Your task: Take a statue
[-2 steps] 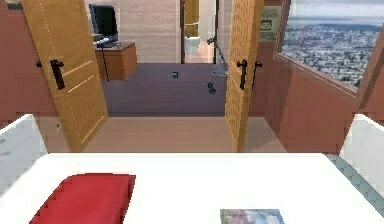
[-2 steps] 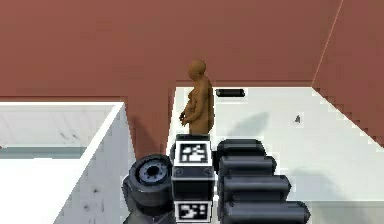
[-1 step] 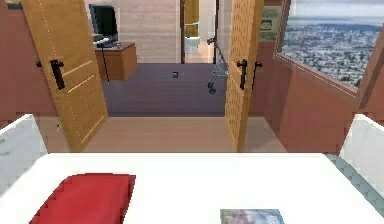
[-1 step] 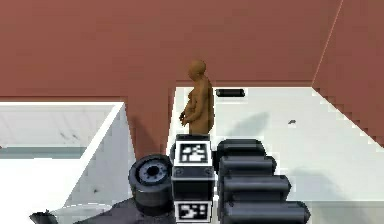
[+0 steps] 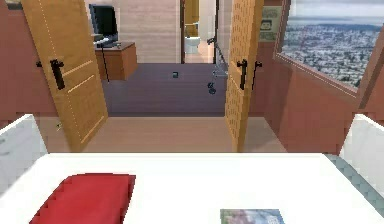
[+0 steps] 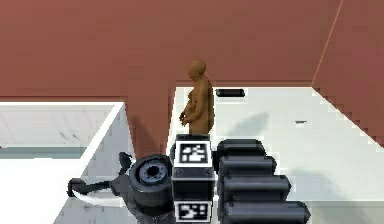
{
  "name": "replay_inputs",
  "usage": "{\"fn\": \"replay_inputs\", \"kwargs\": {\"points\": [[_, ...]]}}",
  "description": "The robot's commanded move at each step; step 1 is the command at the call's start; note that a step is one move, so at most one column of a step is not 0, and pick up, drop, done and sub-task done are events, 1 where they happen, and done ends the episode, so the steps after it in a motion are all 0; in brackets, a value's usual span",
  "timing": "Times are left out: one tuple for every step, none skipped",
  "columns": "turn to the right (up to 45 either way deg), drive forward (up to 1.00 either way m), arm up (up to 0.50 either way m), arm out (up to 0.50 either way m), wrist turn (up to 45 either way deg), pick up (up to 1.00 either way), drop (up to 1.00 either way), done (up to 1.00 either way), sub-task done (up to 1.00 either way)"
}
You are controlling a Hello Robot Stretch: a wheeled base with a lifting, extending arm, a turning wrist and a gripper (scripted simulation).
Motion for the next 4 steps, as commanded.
{"fn": "replay_inputs", "kwargs": {"points": [[0.0,0.0,0.0,0.0,36.0,0.0,0.0,0.0,0.0],[0.0,0.0,-0.12,0.0,0.0,0.0,0.0,0.0,0.0],[0.0,0.0,0.0,0.0,0.0,1.0,0.0,0.0,0.0],[0.0,0.0,0.1,0.0,0.0,0.0,0.0,0.0,0.0]]}}
